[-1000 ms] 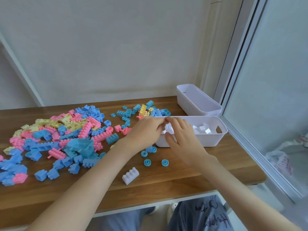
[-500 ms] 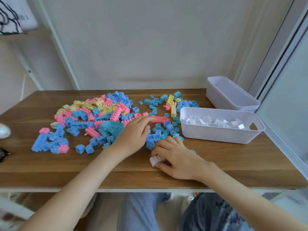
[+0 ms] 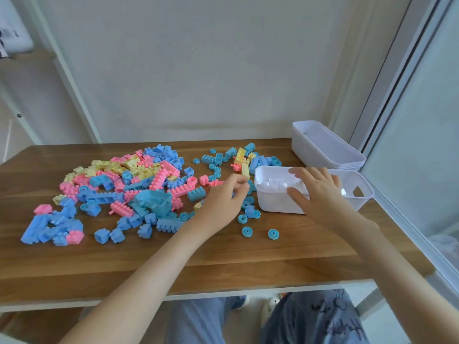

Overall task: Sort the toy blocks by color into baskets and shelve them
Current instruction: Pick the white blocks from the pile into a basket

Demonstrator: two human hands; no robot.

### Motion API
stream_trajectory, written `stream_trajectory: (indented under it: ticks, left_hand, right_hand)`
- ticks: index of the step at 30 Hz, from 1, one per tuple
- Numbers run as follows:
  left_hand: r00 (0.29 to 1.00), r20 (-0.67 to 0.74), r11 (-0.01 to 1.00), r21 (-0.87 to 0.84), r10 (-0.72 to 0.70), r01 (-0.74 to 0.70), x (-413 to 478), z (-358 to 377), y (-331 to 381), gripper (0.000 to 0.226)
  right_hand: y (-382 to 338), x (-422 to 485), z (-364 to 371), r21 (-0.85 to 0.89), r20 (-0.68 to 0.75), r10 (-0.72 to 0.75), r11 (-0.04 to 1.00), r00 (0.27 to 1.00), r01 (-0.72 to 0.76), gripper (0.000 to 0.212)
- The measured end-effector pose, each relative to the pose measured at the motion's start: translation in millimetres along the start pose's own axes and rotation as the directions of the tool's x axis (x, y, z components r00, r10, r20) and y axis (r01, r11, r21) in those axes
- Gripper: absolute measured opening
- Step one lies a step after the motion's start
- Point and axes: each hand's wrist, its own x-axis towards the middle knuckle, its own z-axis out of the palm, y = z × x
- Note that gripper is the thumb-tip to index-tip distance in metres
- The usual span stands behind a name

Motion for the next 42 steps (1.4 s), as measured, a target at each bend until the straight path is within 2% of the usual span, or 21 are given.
stream_trajectory:
  ticks: [2, 5, 7, 10, 13, 15, 19, 23, 27, 32, 34, 37, 42]
  left_hand:
    - [0.997, 0.048, 0.997, -0.059, -0.052, 0.055, 7, 8, 13, 0.039]
    - [0.991, 0.088, 0.992, -0.073, -0.101, 0.107, 14, 15, 22, 0.043]
    - [0.988, 0.09, 0.989, -0.073, -0.121, 0.128, 16, 18, 25, 0.044]
    - [0.985, 0.093, 0.985, -0.082, -0.144, 0.152, 17, 20, 25, 0.043]
    - [0.986, 0.089, 0.986, -0.073, -0.144, 0.151, 18, 20, 24, 0.042]
    - [0.986, 0.082, 0.988, -0.052, -0.144, 0.149, 18, 19, 23, 0.042]
    - [0.987, 0.078, 0.99, -0.005, -0.142, 0.143, 22, 15, 15, 0.045]
    - [0.986, 0.084, 0.989, -0.039, -0.142, 0.145, 24, 10, 11, 0.049]
    - [0.994, 0.02, 0.986, -0.12, -0.112, 0.114, 25, 4, 15, 0.05]
    - [0.991, -0.059, 0.961, -0.254, -0.122, 0.104, 26, -8, 19, 0.055]
    - [0.99, -0.043, 0.954, -0.274, -0.138, 0.121, 25, -10, 17, 0.056]
    - [0.986, -0.038, 0.943, -0.301, -0.164, 0.145, 21, -13, 10, 0.059]
    - [0.973, -0.158, 0.943, -0.313, -0.167, 0.111, 19, -28, 11, 0.056]
  right_hand:
    - [12, 0, -7, 0.008, 0.035, 0.048, 0.999, 0.998, -0.048, 0.041]
    - [39, -1, -19, 0.115, -0.108, 0.188, 0.978, 0.976, -0.176, 0.037]
    - [61, -4, -27, 0.202, -0.167, 0.351, 0.927, 0.921, -0.316, 0.038]
    - [83, -10, -30, 0.292, -0.085, 0.528, 0.824, 0.845, -0.485, 0.041]
    - [90, -12, -30, 0.385, 0.012, 0.603, 0.733, 0.798, -0.56, 0.035]
    - [93, -11, -28, 0.403, 0.051, 0.615, 0.708, 0.787, -0.579, 0.03]
    - [88, -12, -29, 0.478, 0.156, 0.555, 0.682, 0.817, -0.555, 0.023]
    - [83, -15, -35, 0.538, 0.265, 0.492, 0.638, 0.829, -0.551, 0.02]
    - [76, -15, -39, 0.568, 0.228, 0.442, 0.663, 0.868, -0.487, 0.024]
    - [72, -7, -44, 0.697, 0.241, 0.373, 0.576, 0.896, -0.428, 0.021]
    - [69, -2, -41, 0.713, 0.225, 0.392, 0.558, 0.892, -0.425, 0.02]
    - [60, 6, -34, 0.71, 0.169, 0.404, 0.583, 0.899, -0.396, 0.022]
    - [47, 16, -25, 0.806, 0.124, 0.411, 0.489, 0.903, -0.333, 0.024]
